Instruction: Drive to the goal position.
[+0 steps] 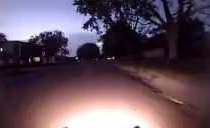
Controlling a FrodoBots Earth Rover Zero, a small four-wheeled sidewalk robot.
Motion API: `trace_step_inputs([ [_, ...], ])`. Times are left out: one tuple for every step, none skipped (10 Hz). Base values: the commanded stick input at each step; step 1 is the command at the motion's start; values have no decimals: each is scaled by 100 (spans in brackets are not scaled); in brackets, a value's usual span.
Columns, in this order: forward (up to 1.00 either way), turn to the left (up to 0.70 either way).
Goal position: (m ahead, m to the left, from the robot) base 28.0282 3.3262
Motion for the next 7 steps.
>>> trace_step_inputs([
  [70,0],
  [70,0],
  [70,0],
  [70,0],
  [70,0],
  [70,0],
  [70,0],
])
